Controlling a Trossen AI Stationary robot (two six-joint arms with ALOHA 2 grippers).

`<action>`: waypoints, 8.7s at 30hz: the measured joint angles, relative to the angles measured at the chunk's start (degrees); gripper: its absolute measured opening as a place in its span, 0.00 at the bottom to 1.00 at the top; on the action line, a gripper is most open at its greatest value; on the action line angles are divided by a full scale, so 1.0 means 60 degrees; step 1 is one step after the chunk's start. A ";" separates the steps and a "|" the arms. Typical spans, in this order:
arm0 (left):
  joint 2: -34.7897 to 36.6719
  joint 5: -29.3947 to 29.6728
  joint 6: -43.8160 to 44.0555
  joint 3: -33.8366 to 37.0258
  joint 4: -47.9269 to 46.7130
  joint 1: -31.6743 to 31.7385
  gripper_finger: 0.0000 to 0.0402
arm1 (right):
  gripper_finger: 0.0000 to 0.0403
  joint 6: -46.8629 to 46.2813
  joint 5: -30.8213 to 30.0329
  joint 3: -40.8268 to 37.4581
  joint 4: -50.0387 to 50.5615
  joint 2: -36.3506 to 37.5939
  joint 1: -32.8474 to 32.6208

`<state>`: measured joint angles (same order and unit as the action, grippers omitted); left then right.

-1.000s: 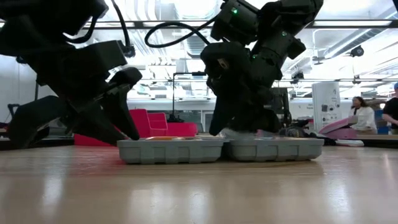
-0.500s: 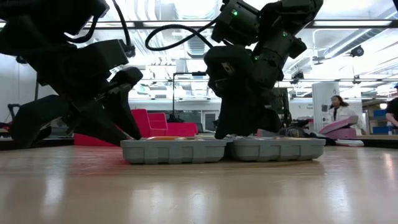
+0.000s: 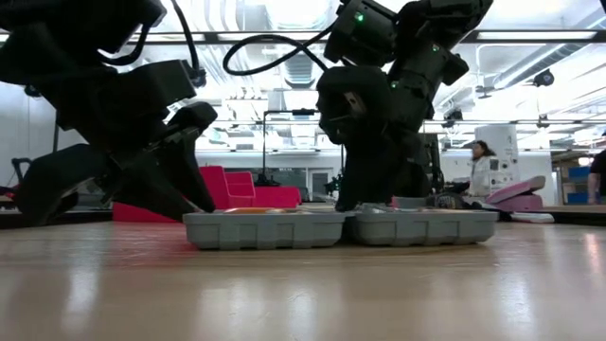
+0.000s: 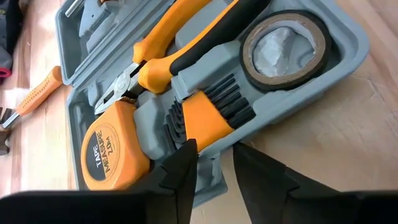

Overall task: Prefit tool cases
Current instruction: Remove the transparent flathead screwdriver from the prefit tool case to the table, then remove the yellow screwdriver from the prefit tool case to the table

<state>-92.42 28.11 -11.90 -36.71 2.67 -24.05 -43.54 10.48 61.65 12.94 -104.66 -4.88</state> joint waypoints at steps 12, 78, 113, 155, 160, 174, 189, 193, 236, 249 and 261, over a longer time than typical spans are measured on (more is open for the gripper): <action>0.0007 0.0016 0.0111 -0.0004 -0.0004 0.0000 0.24 | 0.01 0.0321 -0.0158 0.0000 0.0328 0.0410 0.0185; 0.0117 0.0008 0.0065 -0.1297 -0.1471 -0.0667 0.24 | 0.09 0.0401 -0.1497 -0.0007 0.2374 0.0798 0.5569; 0.0117 0.0076 0.1340 -0.1297 -0.1456 -0.0681 0.25 | 0.26 0.3858 -0.2823 -0.0007 0.3892 0.1713 0.0213; 0.0117 0.0435 0.1500 -0.1716 -0.1489 -0.0535 0.32 | 0.27 0.0432 -0.2179 0.0383 0.4543 0.0853 0.1670; 0.0117 0.0435 0.1501 -0.1716 -0.1493 -0.0535 0.31 | 0.24 0.0425 -0.2179 0.0302 0.4529 0.0853 0.1725; 0.0117 0.0438 0.1420 -0.1716 -0.1474 -0.0535 0.29 | 0.27 0.0820 -0.2040 0.0583 0.4486 0.0853 0.1606; 0.0117 0.0102 0.2182 -0.1716 -0.1564 -0.0734 0.36 | 0.25 0.2320 -0.1913 0.0665 0.4335 0.0853 0.1438; 0.0116 0.0061 0.2114 -0.1806 -0.1715 -0.0953 0.34 | 0.26 0.3013 -0.1898 0.0808 0.4355 0.0911 0.0959; -0.0097 -0.2873 0.9454 -0.3427 -0.2638 0.1337 0.33 | 0.25 0.4149 -0.4339 0.0285 0.6410 0.1802 -0.0979; -0.0627 -0.3286 0.9590 -0.3417 -0.2813 0.1927 0.30 | 0.24 0.3423 -0.4266 -0.1552 0.4511 0.2212 -0.1043; -0.1288 -0.3794 0.9649 -0.3402 -0.2793 0.2310 0.30 | 0.28 0.3514 -0.4849 -0.1574 0.3641 0.2204 -0.1040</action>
<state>-100.15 5.35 46.00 -57.12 -14.09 -10.20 -22.46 -18.61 52.21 34.79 -91.44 -11.11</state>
